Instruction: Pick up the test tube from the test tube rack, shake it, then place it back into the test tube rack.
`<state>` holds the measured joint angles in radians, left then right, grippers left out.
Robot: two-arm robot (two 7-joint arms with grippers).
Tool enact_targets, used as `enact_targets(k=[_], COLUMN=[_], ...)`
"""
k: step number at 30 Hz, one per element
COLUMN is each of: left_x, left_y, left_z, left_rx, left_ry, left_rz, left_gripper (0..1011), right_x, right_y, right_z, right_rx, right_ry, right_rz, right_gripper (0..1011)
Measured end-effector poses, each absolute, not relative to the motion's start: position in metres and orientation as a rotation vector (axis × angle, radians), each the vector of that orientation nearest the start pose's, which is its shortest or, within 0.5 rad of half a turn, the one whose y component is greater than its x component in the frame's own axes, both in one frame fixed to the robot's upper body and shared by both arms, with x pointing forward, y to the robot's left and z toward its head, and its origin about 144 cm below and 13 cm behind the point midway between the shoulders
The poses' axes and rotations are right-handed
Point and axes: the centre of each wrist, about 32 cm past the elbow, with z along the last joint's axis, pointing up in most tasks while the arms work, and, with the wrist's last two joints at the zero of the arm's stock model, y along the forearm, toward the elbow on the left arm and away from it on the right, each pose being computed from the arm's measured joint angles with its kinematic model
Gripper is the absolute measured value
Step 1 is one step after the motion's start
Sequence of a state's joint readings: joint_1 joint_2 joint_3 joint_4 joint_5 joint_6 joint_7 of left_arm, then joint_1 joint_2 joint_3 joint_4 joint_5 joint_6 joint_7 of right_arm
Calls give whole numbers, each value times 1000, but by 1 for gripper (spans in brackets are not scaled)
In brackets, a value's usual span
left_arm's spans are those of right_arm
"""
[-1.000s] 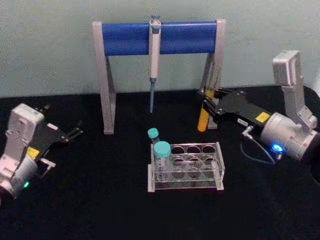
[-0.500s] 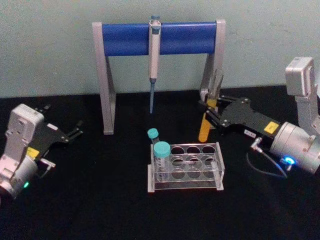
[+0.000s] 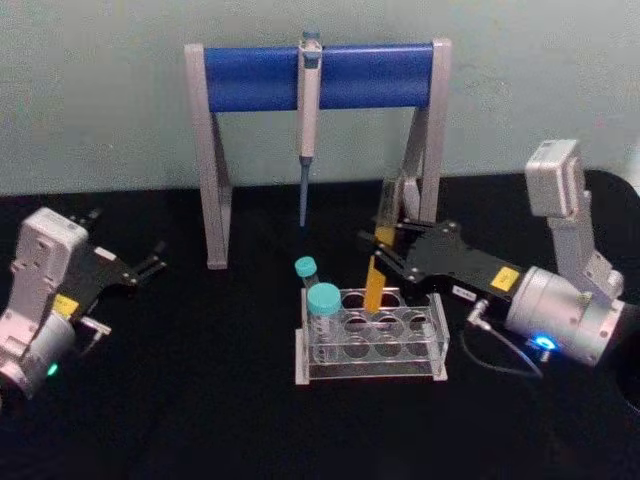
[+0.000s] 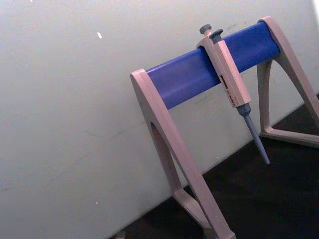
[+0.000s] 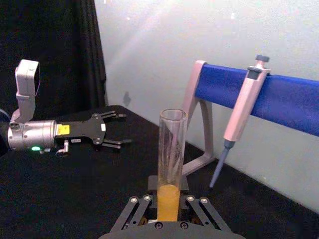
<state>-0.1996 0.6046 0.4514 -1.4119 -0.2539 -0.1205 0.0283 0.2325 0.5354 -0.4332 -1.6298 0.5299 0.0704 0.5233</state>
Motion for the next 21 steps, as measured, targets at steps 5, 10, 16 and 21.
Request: enact_targets(k=[5, 10, 16, 21], left_x=[489, 489, 489, 489], left_y=[310, 310, 310, 310], left_z=[1140, 1140, 1140, 1140], left_rx=[304, 304, 304, 304], left_ry=[-285, -285, -285, -285], left_rz=[1248, 1248, 1248, 1248], left_gripper=[1001, 1001, 1001, 1001], right_x=[500, 512, 528, 537], right_y=[-245, -239, -237, -243], right_z=[1204, 1204, 1205, 1205], right_rx=[-51, -55, -67, -75], right_ry=[-29, -55, -79, -87], right_rz=[-643, -649, -675, -712], right_gripper=[226, 226, 226, 226])
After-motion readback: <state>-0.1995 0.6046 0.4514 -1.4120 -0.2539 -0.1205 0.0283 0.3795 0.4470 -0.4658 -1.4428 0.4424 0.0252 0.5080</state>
